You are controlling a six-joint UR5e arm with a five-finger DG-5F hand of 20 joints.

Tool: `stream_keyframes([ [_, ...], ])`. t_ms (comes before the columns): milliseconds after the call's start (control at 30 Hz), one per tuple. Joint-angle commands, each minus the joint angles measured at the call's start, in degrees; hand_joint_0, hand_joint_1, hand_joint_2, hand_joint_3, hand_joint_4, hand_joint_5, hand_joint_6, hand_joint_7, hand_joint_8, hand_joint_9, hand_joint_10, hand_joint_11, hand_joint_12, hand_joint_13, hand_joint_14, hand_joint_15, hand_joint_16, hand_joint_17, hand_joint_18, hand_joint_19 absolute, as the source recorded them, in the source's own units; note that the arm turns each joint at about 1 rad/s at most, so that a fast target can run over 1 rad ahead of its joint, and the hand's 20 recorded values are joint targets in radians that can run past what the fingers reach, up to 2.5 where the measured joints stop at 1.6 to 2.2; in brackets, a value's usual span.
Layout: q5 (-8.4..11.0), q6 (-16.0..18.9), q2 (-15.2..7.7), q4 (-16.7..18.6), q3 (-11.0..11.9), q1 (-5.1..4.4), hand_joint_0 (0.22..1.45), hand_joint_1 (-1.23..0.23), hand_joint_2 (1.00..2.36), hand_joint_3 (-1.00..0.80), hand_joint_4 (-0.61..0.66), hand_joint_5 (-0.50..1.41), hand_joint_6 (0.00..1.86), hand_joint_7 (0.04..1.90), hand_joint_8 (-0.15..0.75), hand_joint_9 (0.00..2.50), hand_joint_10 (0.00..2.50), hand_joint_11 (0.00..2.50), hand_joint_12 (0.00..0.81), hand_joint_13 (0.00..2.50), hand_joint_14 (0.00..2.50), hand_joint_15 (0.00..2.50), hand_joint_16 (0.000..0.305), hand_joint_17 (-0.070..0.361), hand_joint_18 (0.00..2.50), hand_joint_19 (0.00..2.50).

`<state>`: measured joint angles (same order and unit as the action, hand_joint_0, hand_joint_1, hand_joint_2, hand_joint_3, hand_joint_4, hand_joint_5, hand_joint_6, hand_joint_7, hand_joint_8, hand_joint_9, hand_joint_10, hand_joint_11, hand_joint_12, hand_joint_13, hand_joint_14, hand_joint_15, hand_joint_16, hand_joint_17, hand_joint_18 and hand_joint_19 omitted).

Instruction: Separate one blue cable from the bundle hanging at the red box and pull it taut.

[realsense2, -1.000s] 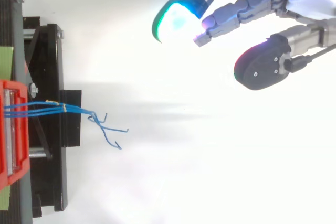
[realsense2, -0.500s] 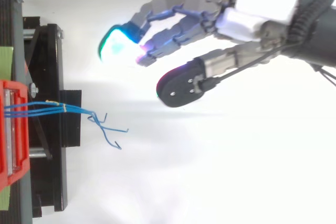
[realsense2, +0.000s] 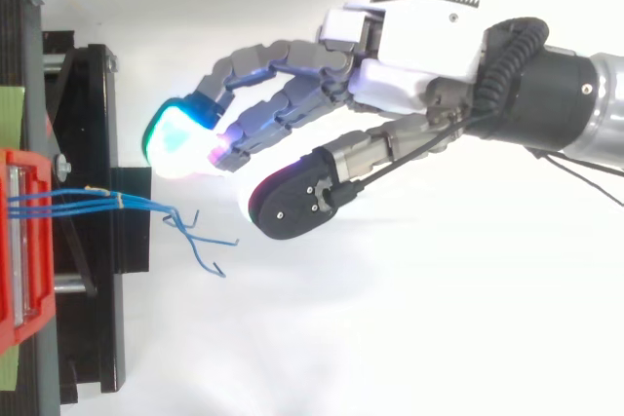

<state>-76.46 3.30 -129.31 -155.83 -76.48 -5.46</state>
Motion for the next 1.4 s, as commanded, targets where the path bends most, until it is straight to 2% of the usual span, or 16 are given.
stream_keyframes([
  [0,-0.26,-0.1,-0.2,2.1,0.0,0.01,0.6,-0.68,1.0,-0.48,0.22,-0.19,0.5,0.75,0.271,0.7,0.01,0.23,0.301,0.73,0.01,0.16,0.027,0.06,0.52,0.1],
  [133,-1.14,0.7,-2.7,3.0,0.1,0.1,0.6,-0.68,1.0,-0.48,0.22,-0.19,0.5,0.75,0.27,0.72,0.01,0.24,0.304,0.74,0.01,0.16,0.027,0.06,0.53,0.1],
  [167,-1.58,1.1,-3.6,3.7,0.9,0.01,0.6,-0.68,1.0,-0.48,0.22,-0.19,0.5,0.75,0.269,0.72,0.01,0.24,0.304,0.74,0.01,0.17,0.027,0.06,0.53,0.1],
  [400,-2.37,1.3,-4.0,4.1,2.3,0.01,0.6,-0.68,1.0,-0.48,0.22,-0.19,0.5,0.75,0.271,0.73,0.01,0.24,0.306,0.75,0.01,0.17,0.026,0.059,0.53,0.11],
  [533,-3.17,2.1,-6.5,5.3,3.0,0.01,0.6,-0.68,1.0,-0.48,0.23,-0.19,0.5,0.75,0.272,0.73,0.01,0.24,0.307,0.76,0.01,0.17,0.026,0.059,0.54,0.12],
  [667,-3.08,2.5,-6.5,7.2,3.4,-0.07,0.61,-0.68,1.0,-0.47,0.23,-0.19,0.5,0.75,0.271,0.73,0.01,0.25,0.305,0.76,0.01,0.18,0.026,0.059,0.55,0.11],
  [900,-3.34,2.3,-6.5,7.6,3.4,-0.07,0.61,-0.68,1.0,-0.47,0.24,-0.19,0.5,0.75,0.273,0.74,0.01,0.25,0.303,0.77,0.01,0.18,0.026,0.059,0.56,0.11],
  [1133,-4.84,-0.3,-6.5,8.2,3.4,0.01,0.62,-0.68,1.0,-0.45,0.25,-0.18,0.5,0.78,0.275,0.76,0.01,0.25,0.304,0.79,0.01,0.19,0.026,0.059,0.57,0.13],
  [1367,-5.8,0.2,-6.5,8.9,3.4,-0.07,0.64,-0.68,1.0,-0.43,0.25,-0.17,0.5,0.8,0.275,0.77,0.01,0.26,0.302,0.81,0.01,0.2,0.026,0.058,0.59,0.13],
])
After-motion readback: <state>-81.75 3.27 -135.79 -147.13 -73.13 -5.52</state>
